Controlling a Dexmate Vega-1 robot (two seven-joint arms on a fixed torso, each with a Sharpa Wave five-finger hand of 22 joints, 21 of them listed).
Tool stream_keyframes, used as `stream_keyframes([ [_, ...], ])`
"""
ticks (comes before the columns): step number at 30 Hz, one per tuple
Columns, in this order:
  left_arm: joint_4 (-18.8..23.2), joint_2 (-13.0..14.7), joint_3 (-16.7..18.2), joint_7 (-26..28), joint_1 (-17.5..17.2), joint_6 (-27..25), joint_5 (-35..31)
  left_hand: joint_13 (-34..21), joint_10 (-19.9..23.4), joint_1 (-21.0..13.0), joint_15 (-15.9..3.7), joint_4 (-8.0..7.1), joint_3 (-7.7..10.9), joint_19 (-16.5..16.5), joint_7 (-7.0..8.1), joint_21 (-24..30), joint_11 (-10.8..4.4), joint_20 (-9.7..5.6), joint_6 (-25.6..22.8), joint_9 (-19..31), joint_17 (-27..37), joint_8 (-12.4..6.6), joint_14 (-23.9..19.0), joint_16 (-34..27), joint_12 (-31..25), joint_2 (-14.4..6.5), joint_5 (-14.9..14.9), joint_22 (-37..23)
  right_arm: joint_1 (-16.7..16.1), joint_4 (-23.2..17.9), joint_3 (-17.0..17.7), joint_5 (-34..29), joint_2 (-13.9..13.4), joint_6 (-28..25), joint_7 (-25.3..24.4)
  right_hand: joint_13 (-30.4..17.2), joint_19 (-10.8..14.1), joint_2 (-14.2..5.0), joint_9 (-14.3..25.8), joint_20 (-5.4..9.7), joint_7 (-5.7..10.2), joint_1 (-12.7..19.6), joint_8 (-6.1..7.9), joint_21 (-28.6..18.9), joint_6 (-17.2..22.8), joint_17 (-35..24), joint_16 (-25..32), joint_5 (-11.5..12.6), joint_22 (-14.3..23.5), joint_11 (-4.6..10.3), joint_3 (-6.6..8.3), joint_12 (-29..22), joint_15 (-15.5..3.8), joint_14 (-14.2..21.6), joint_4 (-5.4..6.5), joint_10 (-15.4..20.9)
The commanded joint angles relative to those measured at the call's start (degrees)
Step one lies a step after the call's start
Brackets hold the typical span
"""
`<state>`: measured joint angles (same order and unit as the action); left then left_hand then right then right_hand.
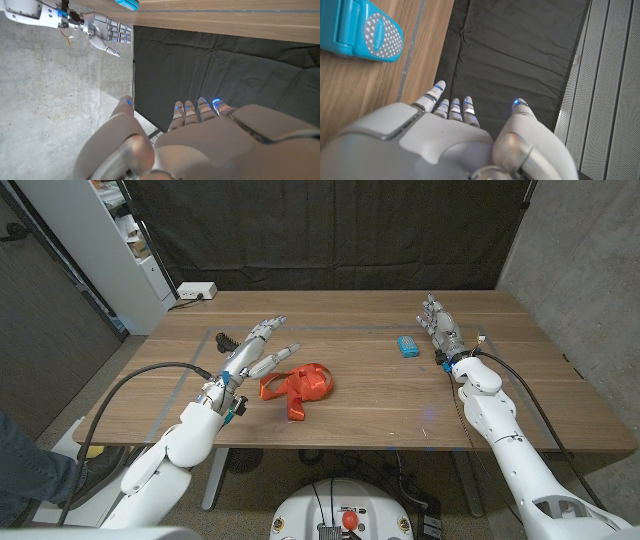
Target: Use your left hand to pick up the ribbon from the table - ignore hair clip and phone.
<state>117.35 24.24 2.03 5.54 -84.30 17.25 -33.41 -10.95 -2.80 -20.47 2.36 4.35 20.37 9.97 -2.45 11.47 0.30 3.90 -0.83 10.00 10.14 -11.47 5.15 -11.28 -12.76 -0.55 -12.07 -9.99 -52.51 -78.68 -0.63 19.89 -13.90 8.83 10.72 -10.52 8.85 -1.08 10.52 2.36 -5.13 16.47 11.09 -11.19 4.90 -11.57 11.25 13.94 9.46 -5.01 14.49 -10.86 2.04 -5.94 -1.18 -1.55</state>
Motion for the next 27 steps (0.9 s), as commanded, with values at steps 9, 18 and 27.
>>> stream_keyframes([
  [9,4.92,4.09,-3.72,2.62,-0.71,-8.72,-10.99,-0.13,0.14,-1.28,-0.23,0.85,0.42,2.0,-0.13,-0.12,-0.15,0.8,-0.55,0.35,0.11,-0.1,-0.16,0.33,0.01,-0.37,0.23,-0.27,0.42,0.99,0.27,0.26,-0.04,0.09,0.42,-0.12,0.14,-0.07,0.27,-0.12,-0.24,0.67,0.19,0.16,0.49,-0.23,0.32,0.13,0.31,-0.57,0.0,-0.33,-0.14,0.01,-0.46,0.01],
  [18,6.69,6.75,-5.59,2.19,-0.25,-11.93,-14.86,-0.13,0.29,-1.77,-0.5,1.25,0.66,2.17,0.02,-0.18,-0.28,0.89,-0.54,0.36,0.11,-0.02,-0.2,0.36,0.01,-0.59,0.28,-0.28,0.09,0.73,0.46,0.1,-0.28,-0.25,0.32,-0.12,0.16,-0.13,0.27,-0.12,-0.23,0.63,0.19,0.16,0.54,-0.24,0.33,0.12,0.31,-0.55,-0.02,-0.32,-0.15,0.02,-0.49,-0.02],
  [27,8.2,8.2,-7.23,1.08,0.07,-15.82,-17.52,-0.19,0.45,-2.98,0.16,2.44,0.95,1.14,-0.08,0.2,0.23,2.48,-0.1,0.4,0.12,0.19,-0.93,0.19,0.06,-0.28,0.29,-0.31,-0.22,0.64,0.77,0.25,-0.09,-0.18,0.1,-0.13,0.14,-0.15,0.27,-0.22,-0.21,0.58,0.17,0.17,0.56,-0.24,0.36,0.12,0.31,-0.46,-0.07,-0.31,0.03,0.11,-0.53,-0.01],
])
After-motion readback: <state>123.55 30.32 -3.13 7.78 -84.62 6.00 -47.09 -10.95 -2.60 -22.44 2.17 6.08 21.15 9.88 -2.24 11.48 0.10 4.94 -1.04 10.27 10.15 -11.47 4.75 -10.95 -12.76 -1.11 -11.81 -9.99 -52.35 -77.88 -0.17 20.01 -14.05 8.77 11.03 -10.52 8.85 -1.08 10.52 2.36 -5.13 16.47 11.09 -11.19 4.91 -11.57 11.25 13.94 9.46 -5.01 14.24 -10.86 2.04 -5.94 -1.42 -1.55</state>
